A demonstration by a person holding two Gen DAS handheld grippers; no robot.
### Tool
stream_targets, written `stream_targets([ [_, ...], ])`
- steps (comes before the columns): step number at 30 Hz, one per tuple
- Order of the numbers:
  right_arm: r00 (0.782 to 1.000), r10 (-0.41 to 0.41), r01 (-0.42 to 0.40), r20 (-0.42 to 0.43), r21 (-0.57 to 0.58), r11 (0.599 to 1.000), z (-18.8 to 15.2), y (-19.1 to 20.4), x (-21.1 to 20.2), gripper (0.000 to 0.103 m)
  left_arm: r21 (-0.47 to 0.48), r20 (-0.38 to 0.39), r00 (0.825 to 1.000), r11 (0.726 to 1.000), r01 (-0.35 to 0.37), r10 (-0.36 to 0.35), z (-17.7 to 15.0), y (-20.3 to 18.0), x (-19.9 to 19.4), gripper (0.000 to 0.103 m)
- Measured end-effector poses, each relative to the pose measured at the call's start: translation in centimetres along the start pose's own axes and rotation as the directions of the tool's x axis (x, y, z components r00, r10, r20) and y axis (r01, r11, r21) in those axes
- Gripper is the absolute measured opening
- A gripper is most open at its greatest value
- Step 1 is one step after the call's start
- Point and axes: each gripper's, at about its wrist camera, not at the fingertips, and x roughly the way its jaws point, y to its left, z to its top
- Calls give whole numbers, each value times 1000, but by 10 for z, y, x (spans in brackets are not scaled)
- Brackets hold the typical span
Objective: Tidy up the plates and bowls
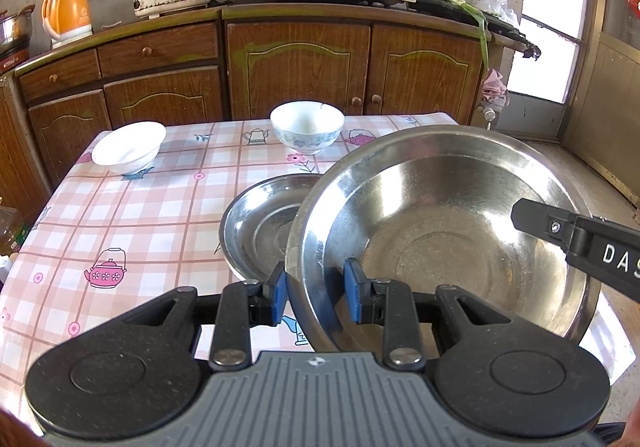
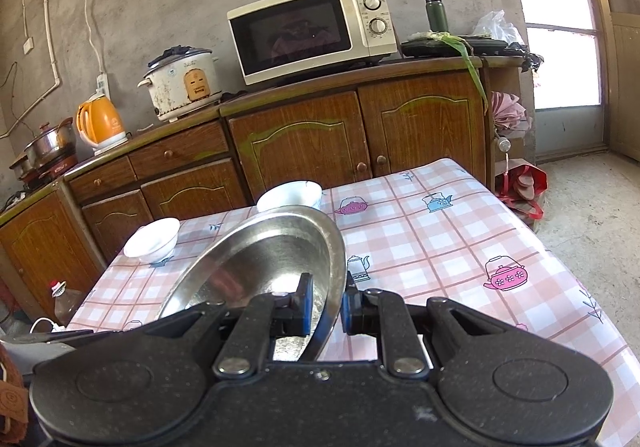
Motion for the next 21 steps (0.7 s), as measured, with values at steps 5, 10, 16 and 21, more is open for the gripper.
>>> stream_targets([
  [5,1000,9,-9,-15,-11,1000,-5,4,2,19,-2,-5,1000,1000,-14,14,-5,3,-1,29],
  [10,999,20,-21,-37,-27,999,-11,11,5,19,-15,-20,999,1000,-25,25,-9,11,1,29],
  [16,998,34,-37,-60,-42,998,-19,19,11,19,-19,-30,999,999,-45,45,-15,20,1,29],
  [21,996,44,-48,-79,-52,998,-26,24,14,19,-23,-43,998,998,-56,55,-21,25,2,29],
])
